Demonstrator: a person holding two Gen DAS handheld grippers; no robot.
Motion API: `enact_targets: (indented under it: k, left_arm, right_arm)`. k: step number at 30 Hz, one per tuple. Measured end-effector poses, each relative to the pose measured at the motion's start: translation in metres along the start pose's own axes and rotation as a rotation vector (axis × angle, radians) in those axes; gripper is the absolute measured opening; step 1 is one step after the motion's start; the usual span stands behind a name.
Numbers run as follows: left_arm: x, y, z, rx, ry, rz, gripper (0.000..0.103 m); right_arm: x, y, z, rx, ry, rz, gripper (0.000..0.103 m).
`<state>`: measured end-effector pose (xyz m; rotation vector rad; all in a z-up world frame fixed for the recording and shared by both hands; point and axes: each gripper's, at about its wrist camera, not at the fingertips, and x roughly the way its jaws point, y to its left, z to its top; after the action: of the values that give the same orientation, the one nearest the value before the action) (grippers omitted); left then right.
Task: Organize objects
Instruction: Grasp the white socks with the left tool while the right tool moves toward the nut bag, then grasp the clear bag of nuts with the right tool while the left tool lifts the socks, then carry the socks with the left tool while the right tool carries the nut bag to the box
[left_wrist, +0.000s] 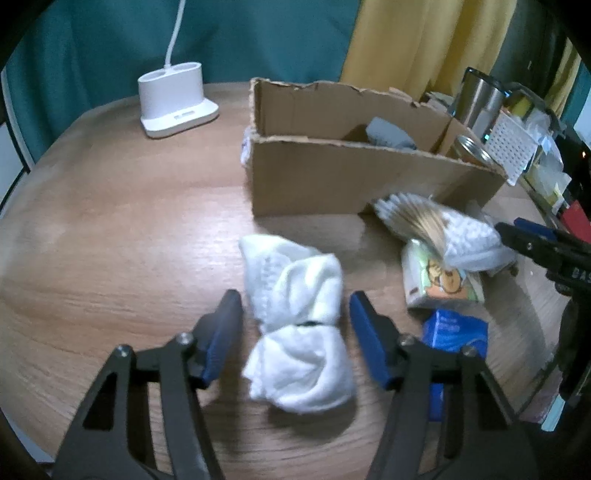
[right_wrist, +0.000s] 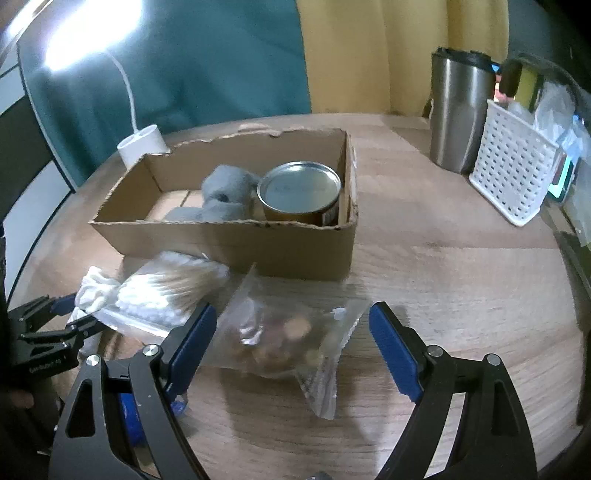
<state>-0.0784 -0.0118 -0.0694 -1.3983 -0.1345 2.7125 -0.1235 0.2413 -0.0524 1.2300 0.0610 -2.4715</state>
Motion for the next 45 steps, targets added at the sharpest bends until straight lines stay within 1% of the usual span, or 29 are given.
enact_targets:
  k: [2,3,4,7,15,19,21,24,25,27,29,31,37,45]
  left_arm:
    - [0.000,0.000,0.000,-0.005,-0.001,0.000,0.054]
    - [0.000,0.000,0.000,-0.007,-0.002,0.001,0.049]
    - [-0.001,0.000,0.000,-0.006,-0.002,0.001,0.044]
    - [-0.002,0.000,0.000,-0.008,-0.004,-0.002,0.042]
    - [-0.009,-0.004,-0.001,-0.014,-0.022,-0.012,0.040]
    - [-0.018,-0.007,0.002,-0.009,-0.045,-0.013,0.040]
    - [-0.023,-0.008,0.004,-0.010,-0.058,-0.014,0.040]
    - [-0.026,-0.008,0.004,-0.017,-0.070,-0.007,0.039]
    - [-0.027,-0.009,0.004,-0.017,-0.070,-0.009,0.039]
    - [-0.030,-0.011,0.005,-0.016,-0.081,-0.008,0.039]
    - [-0.035,-0.013,0.007,-0.016,-0.097,-0.008,0.039]
    - [-0.037,-0.014,0.009,-0.022,-0.106,-0.007,0.039]
    - [-0.049,-0.017,0.015,-0.019,-0.147,-0.001,0.039]
    - [-0.064,-0.020,0.026,-0.017,-0.193,0.003,0.039]
  right_arm:
    - [0.003,-0.001,0.000,0.003,0.008,0.007,0.087]
    - [0.004,0.000,-0.001,0.002,0.011,0.011,0.086]
    - [0.005,0.000,-0.001,0.001,0.013,0.014,0.082]
    - [0.007,0.005,-0.003,-0.012,0.023,0.029,0.070]
    - [0.000,0.007,-0.006,-0.028,0.001,0.040,0.060]
    - [-0.005,0.004,-0.005,-0.025,-0.015,0.037,0.055]
    - [-0.009,0.002,-0.005,-0.019,-0.023,0.038,0.050]
    - [-0.014,-0.002,-0.004,-0.013,-0.035,0.037,0.049]
    - [-0.015,-0.003,-0.004,-0.013,-0.039,0.037,0.046]
    - [-0.018,-0.006,-0.003,-0.009,-0.043,0.040,0.038]
    - [-0.022,-0.007,-0.003,-0.014,-0.053,0.037,0.036]
    - [-0.027,-0.007,-0.001,-0.018,-0.064,0.038,0.031]
    - [-0.040,-0.010,0.000,-0.019,-0.096,0.048,0.021]
    - [-0.057,-0.013,0.002,-0.021,-0.135,0.044,0.015]
